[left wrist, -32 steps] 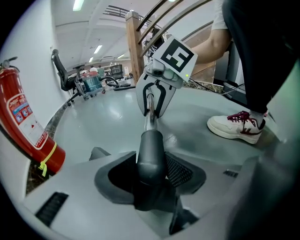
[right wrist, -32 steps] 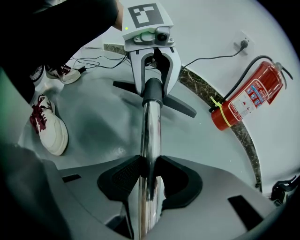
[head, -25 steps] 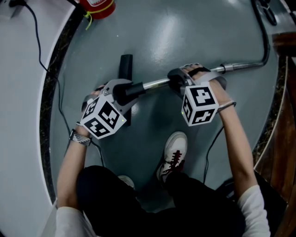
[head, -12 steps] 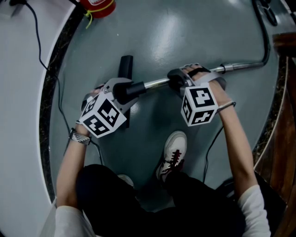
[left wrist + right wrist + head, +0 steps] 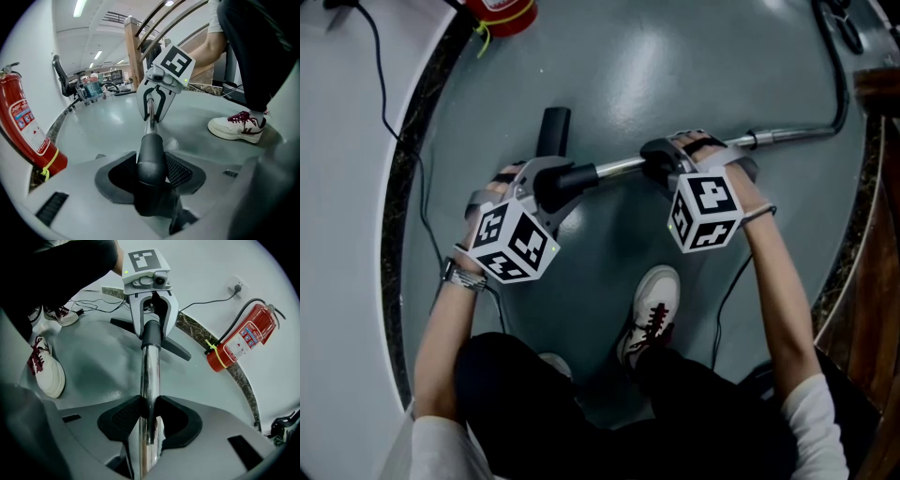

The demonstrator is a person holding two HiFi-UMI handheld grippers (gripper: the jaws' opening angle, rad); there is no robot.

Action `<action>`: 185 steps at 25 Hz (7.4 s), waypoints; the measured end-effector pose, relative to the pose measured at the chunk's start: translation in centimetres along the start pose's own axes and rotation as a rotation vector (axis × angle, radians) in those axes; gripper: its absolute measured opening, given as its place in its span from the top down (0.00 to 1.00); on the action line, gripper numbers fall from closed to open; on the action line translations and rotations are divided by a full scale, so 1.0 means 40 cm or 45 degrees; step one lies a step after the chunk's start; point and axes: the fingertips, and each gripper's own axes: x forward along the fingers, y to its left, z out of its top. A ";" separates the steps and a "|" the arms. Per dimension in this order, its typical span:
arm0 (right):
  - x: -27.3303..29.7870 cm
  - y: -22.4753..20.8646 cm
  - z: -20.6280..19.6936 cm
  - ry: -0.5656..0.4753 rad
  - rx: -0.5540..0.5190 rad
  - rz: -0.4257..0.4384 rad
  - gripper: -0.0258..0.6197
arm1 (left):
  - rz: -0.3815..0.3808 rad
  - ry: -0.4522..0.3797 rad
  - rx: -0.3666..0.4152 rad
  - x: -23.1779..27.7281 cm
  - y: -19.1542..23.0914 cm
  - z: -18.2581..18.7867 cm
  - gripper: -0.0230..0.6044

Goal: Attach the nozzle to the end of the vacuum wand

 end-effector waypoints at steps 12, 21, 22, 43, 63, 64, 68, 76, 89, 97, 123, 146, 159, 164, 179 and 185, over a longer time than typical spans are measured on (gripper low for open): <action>-0.003 0.003 0.008 0.003 -0.007 0.007 0.73 | -0.005 0.099 0.031 0.024 -0.012 -0.024 0.67; 0.010 0.012 0.007 0.001 -0.014 0.019 0.73 | 0.015 0.142 0.184 0.024 -0.014 -0.024 0.67; 0.008 0.008 0.008 -0.003 -0.010 0.014 0.73 | 0.024 0.139 0.178 0.023 -0.010 -0.023 0.67; -0.001 0.000 0.013 0.002 -0.038 -0.060 0.73 | -0.046 0.108 0.046 0.035 -0.005 -0.016 0.67; 0.064 0.003 -0.008 0.012 -0.024 -0.014 0.73 | -0.025 0.175 0.149 0.091 0.008 -0.066 0.67; 0.068 0.001 -0.009 0.006 -0.021 -0.011 0.73 | -0.025 0.182 0.148 0.094 0.010 -0.070 0.67; 0.084 -0.009 -0.014 -0.012 -0.013 -0.004 0.73 | -0.020 0.213 0.155 0.107 0.024 -0.083 0.67; 0.102 -0.040 -0.018 -0.040 0.010 0.014 0.73 | -0.027 0.265 0.166 0.119 0.062 -0.096 0.67; 0.106 -0.044 -0.035 -0.072 0.065 0.008 0.73 | -0.024 0.222 0.121 0.145 0.065 -0.079 0.67; 0.108 -0.045 -0.038 -0.121 0.111 -0.029 0.73 | -0.010 0.215 0.120 0.164 0.064 -0.074 0.67; -0.051 -0.052 -0.092 -0.650 1.058 -0.275 0.62 | 0.023 -0.126 -0.119 0.071 0.089 0.052 0.60; -0.350 -0.146 -0.011 -0.821 1.216 -0.798 0.90 | 0.368 -0.461 -0.316 -0.112 0.198 0.210 0.96; -0.507 -0.174 0.016 -0.906 1.232 -0.979 0.92 | 0.458 -0.600 -0.319 -0.229 0.223 0.330 0.96; -0.600 -0.198 0.014 -0.913 1.222 -1.039 0.92 | 0.469 -0.628 -0.282 -0.282 0.246 0.393 0.96; -0.957 -0.233 0.010 -0.918 1.188 -1.211 0.92 | 0.622 -0.717 -0.241 -0.488 0.290 0.603 0.96; -1.073 -0.237 0.048 -0.931 1.156 -1.256 0.92 | 0.661 -0.720 -0.222 -0.584 0.293 0.672 0.96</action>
